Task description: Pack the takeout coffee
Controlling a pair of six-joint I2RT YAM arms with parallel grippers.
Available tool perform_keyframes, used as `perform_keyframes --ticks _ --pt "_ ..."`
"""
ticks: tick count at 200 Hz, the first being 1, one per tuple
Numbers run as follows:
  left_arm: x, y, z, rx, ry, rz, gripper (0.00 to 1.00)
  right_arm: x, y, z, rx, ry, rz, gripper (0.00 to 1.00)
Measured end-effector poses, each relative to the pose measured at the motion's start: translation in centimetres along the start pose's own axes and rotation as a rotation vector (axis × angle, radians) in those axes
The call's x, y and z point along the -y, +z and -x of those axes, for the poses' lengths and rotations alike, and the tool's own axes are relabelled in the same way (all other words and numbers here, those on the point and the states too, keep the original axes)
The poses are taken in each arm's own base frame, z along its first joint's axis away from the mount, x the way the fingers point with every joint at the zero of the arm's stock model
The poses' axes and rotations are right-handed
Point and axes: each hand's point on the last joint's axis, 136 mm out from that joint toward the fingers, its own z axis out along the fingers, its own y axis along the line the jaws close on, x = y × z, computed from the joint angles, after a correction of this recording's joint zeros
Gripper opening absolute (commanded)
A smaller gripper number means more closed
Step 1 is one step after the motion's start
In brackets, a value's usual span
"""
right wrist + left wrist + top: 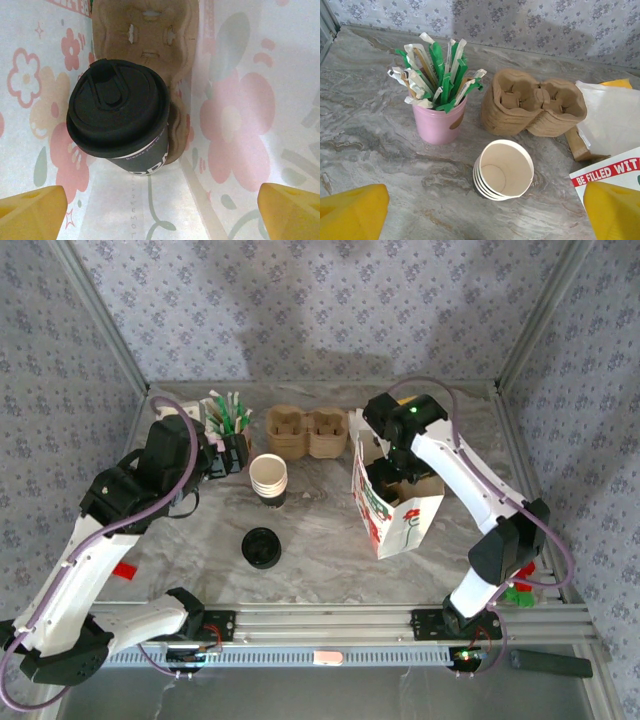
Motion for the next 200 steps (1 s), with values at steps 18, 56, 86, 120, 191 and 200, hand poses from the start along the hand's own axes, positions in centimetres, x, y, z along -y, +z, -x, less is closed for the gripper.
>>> perform_keyframes --ticks 18,56,86,120,191,200 --pt "0.2 0.1 0.0 -0.001 0.002 -0.003 1.00 0.0 -0.5 0.1 0.011 -0.002 -0.002 1.00" --pt "0.2 0.1 0.1 -0.001 0.002 -0.004 1.00 0.1 -1.6 0.2 0.034 -0.005 -0.004 1.00" --pt "0.4 0.1 0.0 -0.002 0.006 -0.008 0.99 0.2 -2.3 0.3 0.049 -0.007 -0.007 1.00" --pt "0.4 0.1 0.0 -0.002 0.006 -0.008 1.00 0.2 -3.3 0.6 0.074 -0.008 -0.005 1.00" --pt "0.4 0.1 0.0 -0.002 0.005 -0.008 1.00 0.2 -5.1 0.8 0.119 -0.018 -0.009 1.00" --pt "0.4 0.1 0.0 -0.002 0.006 -0.008 1.00 0.2 -5.3 0.9 0.125 -0.017 -0.009 1.00"
